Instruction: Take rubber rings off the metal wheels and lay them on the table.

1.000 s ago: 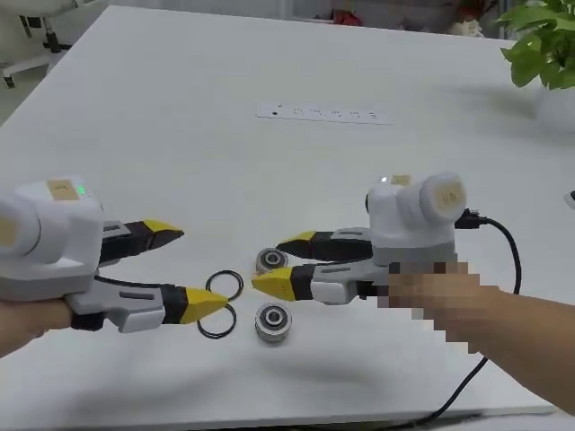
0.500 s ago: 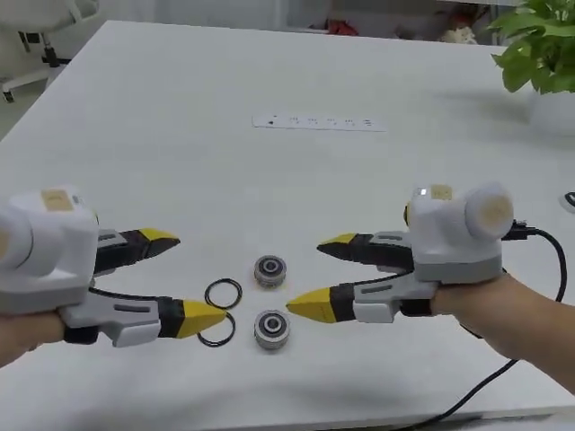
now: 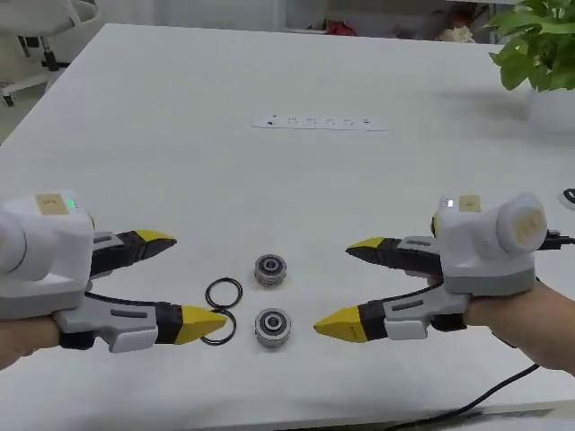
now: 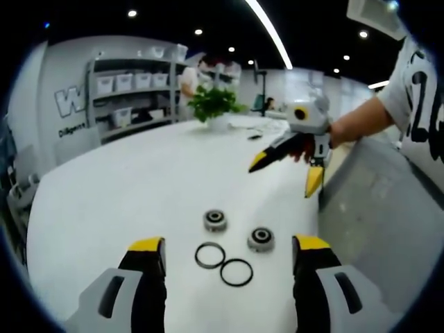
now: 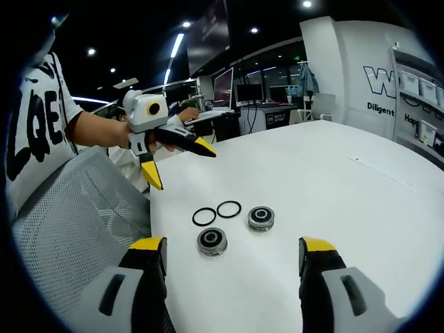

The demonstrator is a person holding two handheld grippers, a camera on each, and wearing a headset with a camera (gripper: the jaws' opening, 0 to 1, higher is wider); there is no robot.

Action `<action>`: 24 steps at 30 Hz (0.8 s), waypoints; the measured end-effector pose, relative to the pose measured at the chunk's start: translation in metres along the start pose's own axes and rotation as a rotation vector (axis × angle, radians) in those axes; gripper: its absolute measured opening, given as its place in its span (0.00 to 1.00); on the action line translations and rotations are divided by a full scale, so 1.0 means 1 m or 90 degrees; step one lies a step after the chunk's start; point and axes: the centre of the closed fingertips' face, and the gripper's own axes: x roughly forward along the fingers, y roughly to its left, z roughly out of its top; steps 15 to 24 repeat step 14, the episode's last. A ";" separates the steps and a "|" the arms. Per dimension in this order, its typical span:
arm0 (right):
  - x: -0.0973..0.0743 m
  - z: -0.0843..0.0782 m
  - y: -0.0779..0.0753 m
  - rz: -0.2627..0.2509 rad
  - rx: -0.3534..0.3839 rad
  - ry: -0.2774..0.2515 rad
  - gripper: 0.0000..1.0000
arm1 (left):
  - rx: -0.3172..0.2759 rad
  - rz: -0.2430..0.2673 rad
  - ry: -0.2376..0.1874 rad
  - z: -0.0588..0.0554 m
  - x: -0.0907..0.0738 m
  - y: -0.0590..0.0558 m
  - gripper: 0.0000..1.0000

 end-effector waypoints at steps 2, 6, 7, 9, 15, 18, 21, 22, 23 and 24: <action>-0.001 -0.002 0.000 -0.001 0.001 0.002 0.76 | -0.001 0.000 0.001 -0.001 0.000 0.000 0.77; -0.003 -0.005 0.000 -0.001 0.001 0.006 0.77 | -0.001 0.000 0.004 -0.002 -0.001 -0.001 0.78; -0.003 -0.006 -0.001 -0.001 0.001 0.008 0.77 | 0.000 0.000 0.005 -0.003 -0.001 -0.001 0.79; -0.003 -0.007 -0.001 0.000 0.001 0.010 0.78 | 0.001 0.001 0.006 -0.003 -0.001 -0.001 0.79; -0.002 -0.010 -0.003 0.000 -0.002 0.014 0.79 | 0.000 0.001 0.010 -0.005 -0.002 -0.001 0.80; -0.002 -0.010 -0.003 0.000 -0.002 0.014 0.79 | 0.000 0.001 0.010 -0.005 -0.002 -0.001 0.80; -0.002 -0.010 -0.003 0.000 -0.002 0.014 0.79 | 0.000 0.001 0.010 -0.005 -0.002 -0.001 0.80; -0.002 -0.010 -0.003 0.000 -0.002 0.014 0.79 | 0.000 0.001 0.010 -0.005 -0.002 -0.001 0.80; -0.002 -0.010 -0.003 0.000 -0.002 0.014 0.79 | 0.000 0.001 0.010 -0.005 -0.002 -0.001 0.80; -0.002 -0.010 -0.003 0.000 -0.002 0.014 0.79 | 0.000 0.001 0.010 -0.005 -0.002 -0.001 0.80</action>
